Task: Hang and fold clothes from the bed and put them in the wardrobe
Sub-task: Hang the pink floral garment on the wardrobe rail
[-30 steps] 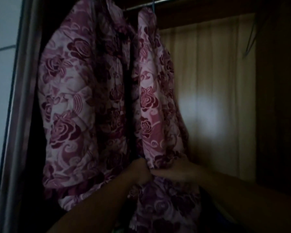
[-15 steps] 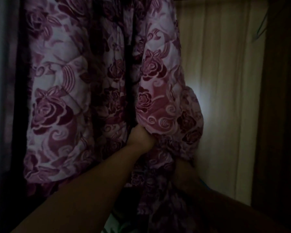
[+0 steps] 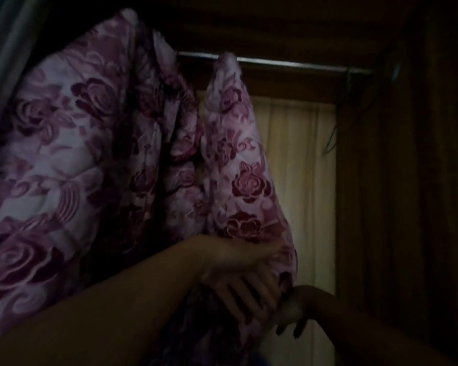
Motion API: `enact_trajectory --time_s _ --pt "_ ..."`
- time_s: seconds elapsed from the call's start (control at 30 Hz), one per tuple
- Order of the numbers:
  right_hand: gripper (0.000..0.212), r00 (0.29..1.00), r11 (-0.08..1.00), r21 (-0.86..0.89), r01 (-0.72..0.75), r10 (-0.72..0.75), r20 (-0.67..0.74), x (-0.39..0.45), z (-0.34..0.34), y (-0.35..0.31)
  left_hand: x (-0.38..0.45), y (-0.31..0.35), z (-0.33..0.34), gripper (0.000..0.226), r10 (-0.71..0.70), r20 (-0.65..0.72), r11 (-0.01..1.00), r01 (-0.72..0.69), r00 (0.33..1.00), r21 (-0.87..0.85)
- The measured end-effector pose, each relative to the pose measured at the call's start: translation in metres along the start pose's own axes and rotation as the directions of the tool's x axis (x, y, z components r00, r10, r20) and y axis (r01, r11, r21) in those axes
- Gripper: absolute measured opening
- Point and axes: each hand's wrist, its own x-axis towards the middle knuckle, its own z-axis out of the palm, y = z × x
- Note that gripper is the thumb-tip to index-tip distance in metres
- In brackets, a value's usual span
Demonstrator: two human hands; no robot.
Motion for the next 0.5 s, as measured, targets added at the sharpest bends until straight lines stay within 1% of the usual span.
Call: enact_trajectory --time_s 0.03,0.07,0.1,0.13,0.17,0.23,0.27,0.3,0.33,0.37,0.4,0.43,0.5 --pt "0.039 0.996 1.000 -0.003 -0.012 0.011 -0.087 -0.013 -0.014 0.008 0.002 0.013 0.005 0.077 0.104 -0.070 0.992 -0.109 0.992 -0.064" --pt "0.038 0.983 1.000 0.013 -0.028 0.030 -0.180 -0.028 -0.027 0.015 0.008 0.026 0.009 0.063 0.177 -0.138 0.976 -0.192 0.974 -0.106" --pt "0.043 0.967 0.998 0.009 -0.056 0.056 -0.250 -0.040 -0.040 0.022 0.014 0.037 0.011 0.052 0.232 -0.216 0.954 -0.266 0.948 -0.140" --pt "0.052 0.949 0.997 0.001 -0.083 0.079 -0.306 -0.054 -0.050 0.025 0.018 0.049 0.014 0.045 0.282 -0.298 0.928 -0.338 0.912 -0.156" --pt "0.058 0.932 0.993 -0.005 -0.114 0.105 -0.347 -0.065 -0.065 0.031 0.021 0.062 0.016 0.043 0.326 -0.362 0.901 -0.402 0.873 -0.160" --pt "0.050 0.871 0.988 -0.026 -0.154 0.124 -0.475 -0.098 -0.091 0.039 0.029 0.084 0.017 0.051 0.413 -0.447 0.860 -0.502 0.793 -0.095" --pt "0.044 0.804 0.982 -0.051 -0.181 0.118 -0.583 -0.116 -0.104 0.042 0.034 0.093 0.019 0.055 0.456 -0.476 0.836 -0.545 0.752 -0.061" --pt "0.041 0.698 0.973 -0.083 -0.217 0.095 -0.710 -0.133 -0.118 0.046 0.039 0.101 0.020 0.058 0.488 -0.492 0.812 -0.582 0.721 -0.047" --pt "0.037 0.561 0.960 -0.096 -0.264 0.072 -0.825 -0.153 -0.129 0.045 0.043 0.109 0.021 0.060 0.508 -0.503 0.794 -0.606 0.699 -0.041" --pt "0.033 0.404 0.947 -0.086 -0.309 0.048 -0.914 -0.170 -0.139 0.046 0.048 0.116 0.023 0.063 0.531 -0.512 0.780 -0.626 0.675 -0.017" --pt "0.029 0.248 0.941 -0.066 -0.331 0.019 -0.969 -0.189 -0.145 0.042 0.052 0.121 0.024 0.066 0.554 -0.522 0.771 -0.636 0.649 0.026" --pt "0.026 0.123 0.934 -0.061 -0.352 -0.018 -0.992 -0.206 -0.152 0.037 0.056 0.126 0.024 0.067 0.574 -0.527 0.764 -0.642 0.627 0.069" --pt "0.023 -0.059 0.929 -0.087 -0.360 -0.116 -0.991 -0.233 -0.164 0.026 0.064 0.133 0.022 0.067 0.612 -0.524 0.744 -0.655 0.593 0.128"
